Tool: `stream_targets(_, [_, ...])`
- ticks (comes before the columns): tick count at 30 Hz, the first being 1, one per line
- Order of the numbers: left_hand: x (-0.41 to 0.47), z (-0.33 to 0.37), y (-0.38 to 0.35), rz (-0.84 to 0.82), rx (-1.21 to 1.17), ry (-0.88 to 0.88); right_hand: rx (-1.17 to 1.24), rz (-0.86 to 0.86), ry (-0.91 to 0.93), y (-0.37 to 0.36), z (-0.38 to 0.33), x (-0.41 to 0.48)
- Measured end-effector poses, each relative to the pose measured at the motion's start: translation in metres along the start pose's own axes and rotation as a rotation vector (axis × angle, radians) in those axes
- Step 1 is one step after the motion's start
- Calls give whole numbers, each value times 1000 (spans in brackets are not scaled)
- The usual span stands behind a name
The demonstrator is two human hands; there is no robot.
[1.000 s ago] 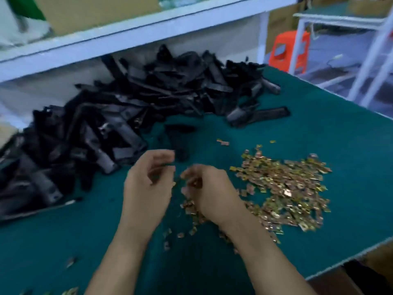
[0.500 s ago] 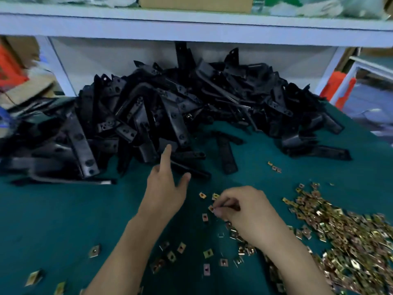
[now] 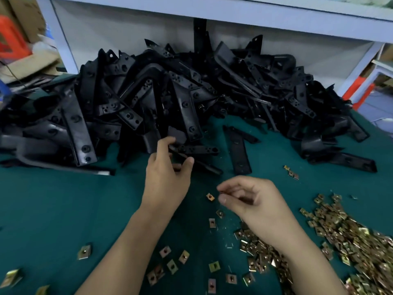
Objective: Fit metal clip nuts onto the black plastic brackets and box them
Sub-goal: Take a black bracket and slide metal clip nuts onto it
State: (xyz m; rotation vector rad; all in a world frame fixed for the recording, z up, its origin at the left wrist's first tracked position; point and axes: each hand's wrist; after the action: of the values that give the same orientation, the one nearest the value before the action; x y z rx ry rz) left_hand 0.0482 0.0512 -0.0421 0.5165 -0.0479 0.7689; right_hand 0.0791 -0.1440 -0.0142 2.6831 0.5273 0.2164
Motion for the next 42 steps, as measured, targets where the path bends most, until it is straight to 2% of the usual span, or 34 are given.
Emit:
stream_targets(2, [2, -4, 0, -49, 46, 0, 57, -5, 14, 3, -1, 0])
stream_targets(5, [4, -8, -2, -11, 74, -19, 127, 21, 42, 6, -2, -1])
stream_targets(10, [4, -11, -6, -6, -88, 6, 173, 83, 37, 7, 1, -2])
stream_targets(15, [5, 0, -4, 3, -557, 267, 158, 220, 71, 5, 5, 1])
stream_targets(20, [2, 8, 5, -21, -735, 224, 168, 329, 106, 8, 3, 1])
stream_targets(26, [-3, 16, 18, -189, -1134, 311, 350, 258, 40, 5, -5, -2])
stream_targets(30, [0, 20, 30, -322, -1344, 524, 433, 247, 2, 5, -7, -3])
stream_targets(32, [1, 18, 37, -448, -1435, 602, 472, 230, -6, 6, -7, -3])
stream_targets(34, [0, 18, 42, -635, -1447, 627, 528, 204, -8, 6, -9, -4])
stream_targets(37, [-5, 18, 40, -814, -1313, 628, 654, 143, -9, 5, -12, -5])
stream_targets(42, [-10, 20, 33, -895, -1275, 592, 810, 97, -43, 11, -15, -7])
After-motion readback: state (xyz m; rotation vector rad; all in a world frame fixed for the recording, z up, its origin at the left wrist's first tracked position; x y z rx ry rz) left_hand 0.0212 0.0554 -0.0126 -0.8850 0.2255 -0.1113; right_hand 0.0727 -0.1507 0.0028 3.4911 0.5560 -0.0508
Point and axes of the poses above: each hand's wrist, its own x-axis towards the middle knuckle, its own y-axis out of the back of the hand, z = x × y, and after that the axes turned 8 degrees about z, right-handed
